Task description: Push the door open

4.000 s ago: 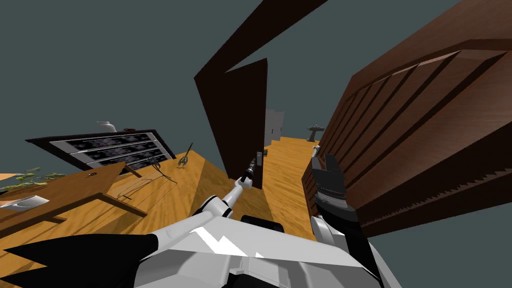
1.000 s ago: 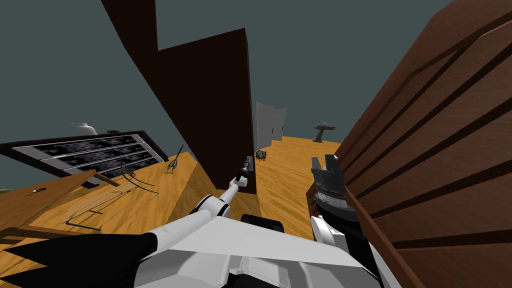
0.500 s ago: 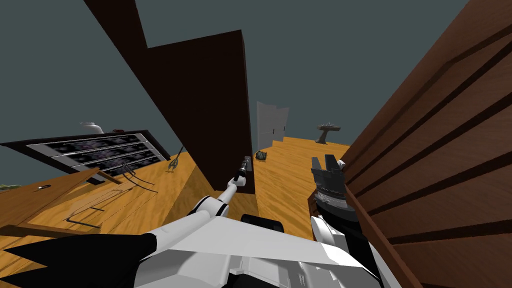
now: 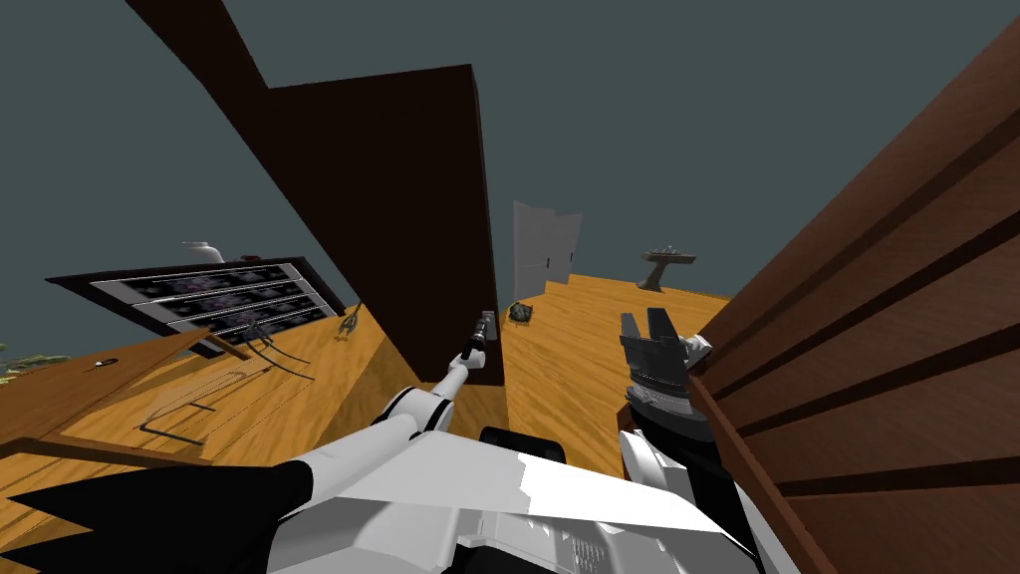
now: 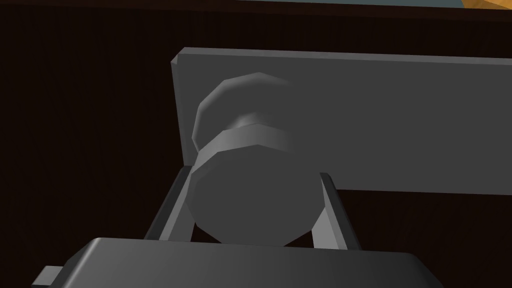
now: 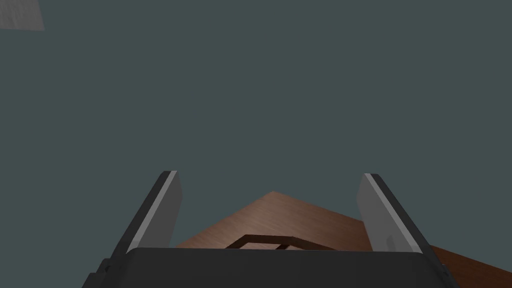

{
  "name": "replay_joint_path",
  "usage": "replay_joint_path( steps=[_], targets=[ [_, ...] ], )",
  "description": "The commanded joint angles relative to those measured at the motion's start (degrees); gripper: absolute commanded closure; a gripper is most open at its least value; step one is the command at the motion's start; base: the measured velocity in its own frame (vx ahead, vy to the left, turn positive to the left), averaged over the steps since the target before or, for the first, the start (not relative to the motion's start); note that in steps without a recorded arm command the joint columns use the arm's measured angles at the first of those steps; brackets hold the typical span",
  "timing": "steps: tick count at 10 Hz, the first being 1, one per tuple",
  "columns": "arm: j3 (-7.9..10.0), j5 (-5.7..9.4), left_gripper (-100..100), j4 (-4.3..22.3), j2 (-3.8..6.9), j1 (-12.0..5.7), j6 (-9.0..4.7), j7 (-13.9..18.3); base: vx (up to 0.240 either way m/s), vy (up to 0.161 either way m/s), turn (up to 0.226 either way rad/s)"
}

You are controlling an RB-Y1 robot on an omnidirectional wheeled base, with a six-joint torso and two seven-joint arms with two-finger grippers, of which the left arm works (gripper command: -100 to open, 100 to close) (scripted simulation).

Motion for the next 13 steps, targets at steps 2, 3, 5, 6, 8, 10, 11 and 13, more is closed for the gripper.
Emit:
replay_joint_path(
  steps=[2,3,5,6,8,10,11,13],
  targets=[
    [1.71,0.51,100,-1.9,0.45,0.91,0.66,-0.8,0.124,-0.084,0.037],
    [2.23,0.70,100,-1.9,0.62,0.90,0.64,-1.0,0.168,-0.116,0.067],
    [3.07,1.00,100,-1.7,0.89,0.90,0.61,-1.2,0.171,-0.128,0.071],
    [3.35,1.11,100,-1.7,0.98,0.90,0.60,-1.2,0.169,-0.103,0.049],
    [3.64,1.19,100,-1.5,1.24,1.21,0.73,-1.3,0.112,-0.065,0.043],
    [4.75,1.61,100,-1.4,1.85,1.19,0.51,-1.6,0.160,-0.057,0.051],
    [5.22,1.79,100,-1.3,2.06,1.22,0.45,-1.7,0.175,-0.089,0.060],
    [6.31,2.21,100,-1.1,2.55,1.29,0.30,-2.1,0.182,-0.069,0.050]
  ],
)
